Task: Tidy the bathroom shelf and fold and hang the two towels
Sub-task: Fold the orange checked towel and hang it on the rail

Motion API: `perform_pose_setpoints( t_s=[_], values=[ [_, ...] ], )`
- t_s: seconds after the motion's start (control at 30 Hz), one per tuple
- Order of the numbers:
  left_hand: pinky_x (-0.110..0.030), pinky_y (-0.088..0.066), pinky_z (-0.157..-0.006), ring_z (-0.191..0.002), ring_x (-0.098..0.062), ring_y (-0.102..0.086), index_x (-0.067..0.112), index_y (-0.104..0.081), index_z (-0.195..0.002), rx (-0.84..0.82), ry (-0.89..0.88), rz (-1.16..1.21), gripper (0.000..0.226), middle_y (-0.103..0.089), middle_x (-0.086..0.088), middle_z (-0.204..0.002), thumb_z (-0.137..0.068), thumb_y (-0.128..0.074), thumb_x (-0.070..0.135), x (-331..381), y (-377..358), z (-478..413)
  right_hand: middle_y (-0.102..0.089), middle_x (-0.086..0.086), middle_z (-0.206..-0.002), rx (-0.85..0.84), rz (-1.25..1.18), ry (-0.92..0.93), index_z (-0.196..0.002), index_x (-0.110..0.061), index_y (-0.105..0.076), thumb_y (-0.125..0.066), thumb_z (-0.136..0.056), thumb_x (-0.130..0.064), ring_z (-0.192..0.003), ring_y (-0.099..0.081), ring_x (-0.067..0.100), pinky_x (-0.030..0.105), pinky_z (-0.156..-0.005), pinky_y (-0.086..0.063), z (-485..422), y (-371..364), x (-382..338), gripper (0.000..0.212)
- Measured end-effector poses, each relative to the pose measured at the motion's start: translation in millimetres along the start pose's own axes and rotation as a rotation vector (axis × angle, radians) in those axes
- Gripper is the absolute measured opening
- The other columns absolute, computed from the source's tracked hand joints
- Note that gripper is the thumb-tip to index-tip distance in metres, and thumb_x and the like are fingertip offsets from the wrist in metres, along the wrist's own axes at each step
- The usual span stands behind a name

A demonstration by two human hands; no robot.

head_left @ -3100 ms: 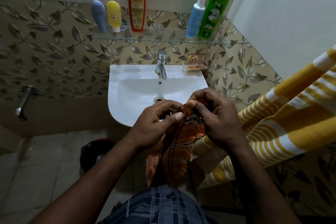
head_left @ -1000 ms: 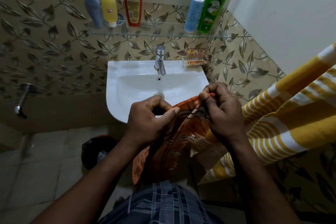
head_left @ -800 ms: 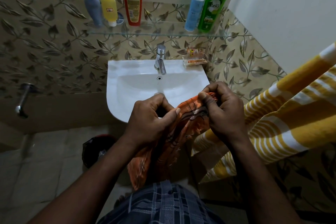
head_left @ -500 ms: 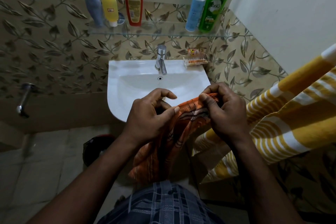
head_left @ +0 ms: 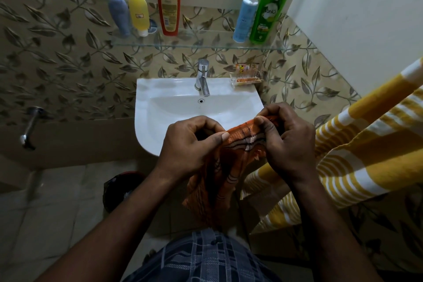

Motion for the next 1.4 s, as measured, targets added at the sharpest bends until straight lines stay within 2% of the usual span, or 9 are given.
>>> perform_pose_setpoints(
  t_s=[0.17,0.3,0.4,0.53,0.67,0.83,0.93,1.1,1.4],
  values=[
    [-0.026,-0.056,-0.061,-0.065,-0.007,-0.072,0.019,-0.079,-0.083,0.045,-0.03,-0.059,0.008,-0.076,0.008,-0.071,-0.085,-0.086,0.018,6.0,-1.7,-2.0,-0.069,-0.007,-0.089,-0.101,0.026,0.033,-0.105,-0.017,-0.07,-0.07,-0.091,-0.02,-0.078,-0.068,0.015,0.045,-0.068,-0.057,-3.5,4.1,3.9,0.014],
    [-0.02,-0.056,-0.061,-0.066,-0.003,-0.071,0.021,-0.079,-0.082,0.12,-0.085,-0.209,0.007,-0.075,0.012,-0.07,-0.085,-0.085,0.021,9.4,0.8,-5.7,-0.073,-0.007,-0.09,-0.435,-0.016,0.095,-0.101,-0.019,-0.075,-0.057,-0.073,0.003,-0.083,-0.07,0.013,0.041,-0.069,-0.057,-8.6,13.9,2.8,0.04],
    [-0.011,-0.051,-0.06,-0.067,-0.001,-0.071,0.021,-0.079,-0.082,0.12,-0.106,-0.239,0.007,-0.074,0.014,-0.07,-0.084,-0.086,0.019,11.5,1.9,-8.3,-0.073,-0.005,-0.094,-0.572,0.1,0.093,-0.102,-0.022,-0.081,-0.05,-0.067,-0.003,-0.088,-0.068,0.016,0.038,-0.075,-0.058,-13.0,10.1,2.0,0.051],
    [-0.021,-0.057,-0.064,-0.069,-0.004,-0.072,0.02,-0.08,-0.085,0.026,-0.167,-0.261,0.005,-0.075,0.013,-0.073,-0.085,-0.085,0.019,12.3,-5.0,-7.0,-0.073,-0.002,-0.097,-0.476,0.278,-0.009,-0.1,-0.022,-0.083,-0.048,-0.076,-0.022,-0.09,-0.068,0.02,0.035,-0.079,-0.057,-14.1,-4.8,-4.6,0.042],
    [-0.034,-0.061,-0.071,-0.076,-0.006,-0.073,0.018,-0.082,-0.093,-0.011,-0.205,-0.244,0.005,-0.078,0.011,-0.082,-0.089,-0.081,0.02,10.0,-10.9,-4.2,-0.074,-0.006,-0.086,-0.374,0.166,-0.137,-0.09,-0.024,-0.085,-0.056,-0.087,-0.042,-0.077,-0.067,0.01,0.031,-0.068,-0.053,-6.8,-15.8,-11.9,0.034],
    [-0.031,-0.058,-0.07,-0.075,-0.005,-0.072,0.017,-0.082,-0.089,0.021,-0.285,-0.285,0.005,-0.077,0.01,-0.08,-0.087,-0.079,0.013,8.5,-12.4,2.0,-0.053,-0.006,-0.041,-0.409,-0.051,-0.469,-0.047,-0.026,-0.067,-0.07,-0.09,-0.063,-0.04,-0.049,0.003,0.032,-0.05,-0.036,-2.1,-23.7,-12.5,0.057],
    [-0.024,-0.058,-0.07,-0.075,-0.002,-0.072,0.018,-0.083,-0.088,0.05,-0.296,-0.241,0.004,-0.077,0.012,-0.081,-0.087,-0.082,0.014,4.7,-13.5,7.8,-0.067,0.005,-0.053,-0.456,-0.201,-0.664,-0.06,-0.015,-0.076,-0.078,-0.081,-0.065,-0.048,-0.058,0.011,0.039,-0.052,-0.043,-3.2,-28.8,-11.5,0.054],
    [-0.023,-0.059,-0.072,-0.078,0.0,-0.073,0.018,-0.084,-0.095,0.07,-0.3,-0.213,0.008,-0.079,0.011,-0.086,-0.087,-0.085,0.02,-0.6,-14.7,15.0,-0.073,0.015,-0.069,-0.5,-0.279,-0.708,-0.07,-0.01,-0.078,-0.083,-0.084,-0.038,-0.06,-0.066,0.018,0.038,-0.062,-0.053,-3.2,-33.3,-6.6,0.032],
    [-0.034,-0.058,-0.076,-0.084,-0.008,-0.07,0.014,-0.077,-0.095,0.051,-0.371,-0.278,0.016,-0.076,0.006,-0.091,-0.088,-0.064,0.009,-14.8,-13.3,18.0,-0.073,0.014,-0.066,-0.11,-0.466,-0.651,-0.067,-0.005,-0.074,-0.08,-0.089,-0.012,-0.058,-0.065,0.022,0.03,-0.05,-0.054,-5.0,-23.0,-16.5,0.023]
  ],
)
Point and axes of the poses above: each hand's wrist, its own z-axis away from the middle knuckle, its own y-axis out of the back of the hand, x = y × z, the point moved 2 cm from there along -z, towards the middle knuckle
